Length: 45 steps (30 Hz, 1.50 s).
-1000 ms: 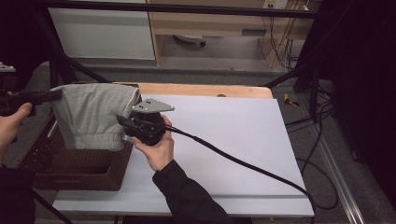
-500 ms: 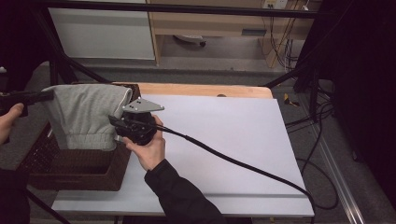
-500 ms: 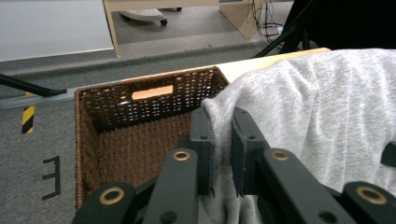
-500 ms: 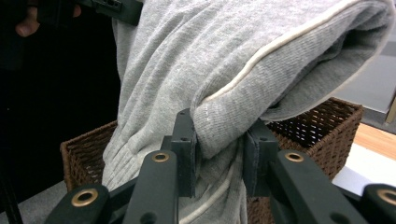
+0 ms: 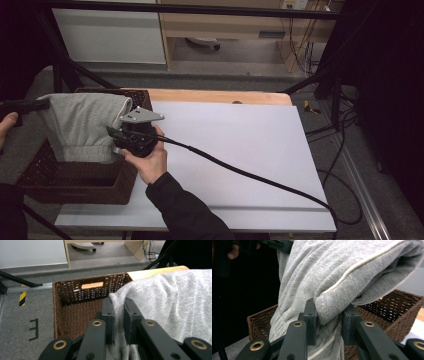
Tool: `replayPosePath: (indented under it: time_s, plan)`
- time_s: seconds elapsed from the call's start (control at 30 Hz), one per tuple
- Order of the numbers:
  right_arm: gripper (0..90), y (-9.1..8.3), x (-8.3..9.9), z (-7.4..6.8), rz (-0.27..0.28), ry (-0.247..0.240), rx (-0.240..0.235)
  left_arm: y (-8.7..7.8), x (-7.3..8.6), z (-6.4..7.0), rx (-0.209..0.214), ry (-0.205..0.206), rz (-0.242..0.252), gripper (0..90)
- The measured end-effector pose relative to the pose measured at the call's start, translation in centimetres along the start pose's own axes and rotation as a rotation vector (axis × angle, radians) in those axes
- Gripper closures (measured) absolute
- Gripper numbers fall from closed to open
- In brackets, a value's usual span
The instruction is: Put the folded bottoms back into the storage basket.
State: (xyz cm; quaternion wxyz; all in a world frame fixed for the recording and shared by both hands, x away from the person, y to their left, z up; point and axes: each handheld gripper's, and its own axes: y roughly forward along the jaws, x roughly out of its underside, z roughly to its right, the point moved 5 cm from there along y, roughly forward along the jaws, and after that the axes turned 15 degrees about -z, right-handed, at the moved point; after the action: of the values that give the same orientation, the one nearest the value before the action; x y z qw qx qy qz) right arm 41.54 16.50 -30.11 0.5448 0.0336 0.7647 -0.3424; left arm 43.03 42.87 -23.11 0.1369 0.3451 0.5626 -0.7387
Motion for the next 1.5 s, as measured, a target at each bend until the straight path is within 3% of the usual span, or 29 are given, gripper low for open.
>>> replayPosePath:
  time_s: [0.9, 1.5]
  plan:
    - [70.5, 4.0, 0.8, -1.4, -0.032, 0.004, -0.038, 0.0, 2.3, -2.8, -0.049, -0.042, -0.021, 80.5]
    - [70.4, 6.1, 2.9, -1.4, -0.086, 0.019, -0.041, 2.3, 4.2, -3.5, -0.043, -0.057, -0.060, 80.5]
